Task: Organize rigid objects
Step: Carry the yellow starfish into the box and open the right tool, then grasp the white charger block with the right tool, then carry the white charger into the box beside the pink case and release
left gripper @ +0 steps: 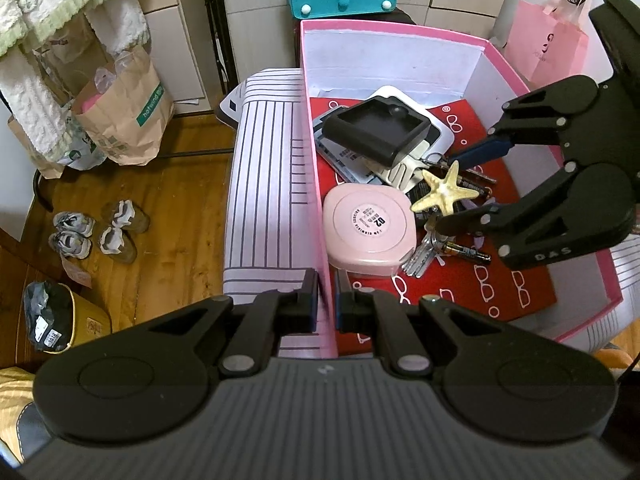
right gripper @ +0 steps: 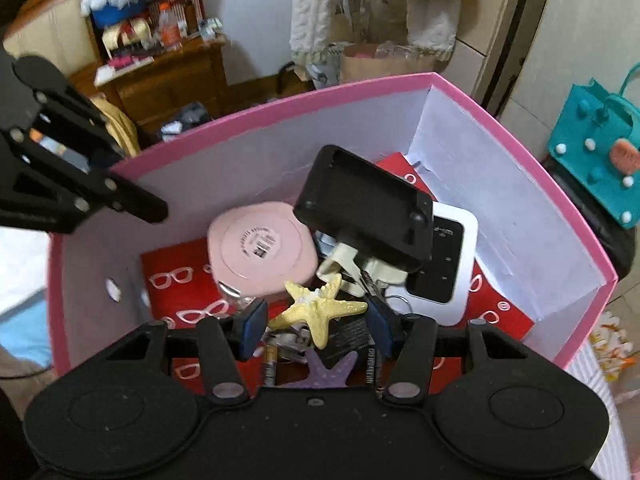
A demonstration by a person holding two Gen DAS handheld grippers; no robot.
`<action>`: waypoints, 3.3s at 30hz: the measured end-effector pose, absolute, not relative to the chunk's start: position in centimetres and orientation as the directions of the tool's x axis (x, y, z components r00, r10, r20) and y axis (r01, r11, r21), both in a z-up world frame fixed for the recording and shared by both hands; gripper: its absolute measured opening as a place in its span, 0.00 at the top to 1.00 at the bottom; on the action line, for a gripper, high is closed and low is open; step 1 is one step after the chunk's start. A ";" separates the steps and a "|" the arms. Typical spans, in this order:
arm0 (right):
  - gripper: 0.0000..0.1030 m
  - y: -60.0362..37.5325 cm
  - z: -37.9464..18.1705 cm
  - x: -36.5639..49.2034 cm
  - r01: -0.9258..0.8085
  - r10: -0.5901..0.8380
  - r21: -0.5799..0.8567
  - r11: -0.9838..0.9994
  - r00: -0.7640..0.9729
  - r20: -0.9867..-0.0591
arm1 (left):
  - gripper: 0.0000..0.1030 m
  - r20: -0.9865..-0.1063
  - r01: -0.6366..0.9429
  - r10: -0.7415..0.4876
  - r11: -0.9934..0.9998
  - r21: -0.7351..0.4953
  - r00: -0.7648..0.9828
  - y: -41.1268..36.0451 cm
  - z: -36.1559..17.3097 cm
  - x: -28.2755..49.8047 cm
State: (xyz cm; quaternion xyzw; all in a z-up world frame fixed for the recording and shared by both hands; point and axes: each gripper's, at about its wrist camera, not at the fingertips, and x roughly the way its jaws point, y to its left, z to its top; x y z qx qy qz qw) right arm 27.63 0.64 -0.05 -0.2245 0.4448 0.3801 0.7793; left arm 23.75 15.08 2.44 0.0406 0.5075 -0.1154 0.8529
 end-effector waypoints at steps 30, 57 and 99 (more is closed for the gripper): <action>0.29 -21.4 -1.2 26.4 -0.369 0.311 0.058 0.928 0.676 -0.668 | 0.95 -0.855 0.198 -0.110 0.980 -0.009 0.506 14.7 2.8 22.9; 0.54 -20.8 -5.3 31.2 -0.369 0.334 0.103 0.924 0.643 -0.690 | 0.95 -0.853 0.151 -0.072 0.988 0.008 0.517 14.4 2.7 23.7; 0.53 1.2 1.1 28.9 -0.643 0.585 0.329 0.691 0.232 -0.777 | 0.94 -0.849 0.229 -0.153 0.973 -0.039 0.505 15.4 2.7 23.0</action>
